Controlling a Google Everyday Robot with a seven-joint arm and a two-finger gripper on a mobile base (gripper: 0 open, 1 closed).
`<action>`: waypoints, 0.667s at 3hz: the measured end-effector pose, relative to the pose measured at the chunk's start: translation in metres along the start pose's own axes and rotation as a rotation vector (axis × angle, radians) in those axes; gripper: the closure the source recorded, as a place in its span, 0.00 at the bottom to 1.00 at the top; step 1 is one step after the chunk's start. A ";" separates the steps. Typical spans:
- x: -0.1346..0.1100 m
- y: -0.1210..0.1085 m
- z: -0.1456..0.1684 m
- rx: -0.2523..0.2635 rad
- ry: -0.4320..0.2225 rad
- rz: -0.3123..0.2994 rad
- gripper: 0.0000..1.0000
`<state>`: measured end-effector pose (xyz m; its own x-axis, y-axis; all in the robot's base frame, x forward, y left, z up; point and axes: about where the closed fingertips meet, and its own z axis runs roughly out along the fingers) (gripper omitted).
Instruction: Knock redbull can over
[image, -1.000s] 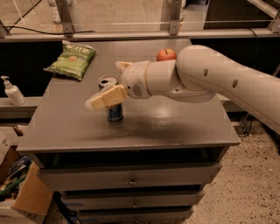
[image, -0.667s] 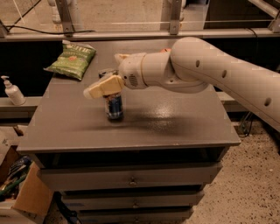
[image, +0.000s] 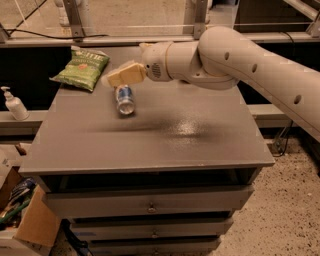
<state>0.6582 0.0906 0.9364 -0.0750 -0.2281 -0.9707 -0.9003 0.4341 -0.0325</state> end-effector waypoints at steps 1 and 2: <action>0.001 -0.019 -0.023 0.049 -0.019 0.016 0.00; 0.005 -0.040 -0.076 0.120 -0.027 0.020 0.00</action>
Offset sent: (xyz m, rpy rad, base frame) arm -0.0003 -0.1707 0.0261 0.0267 -0.0419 -0.2278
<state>0.6614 0.0056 0.9510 -0.0796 -0.1956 -0.9774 -0.8408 0.5399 -0.0396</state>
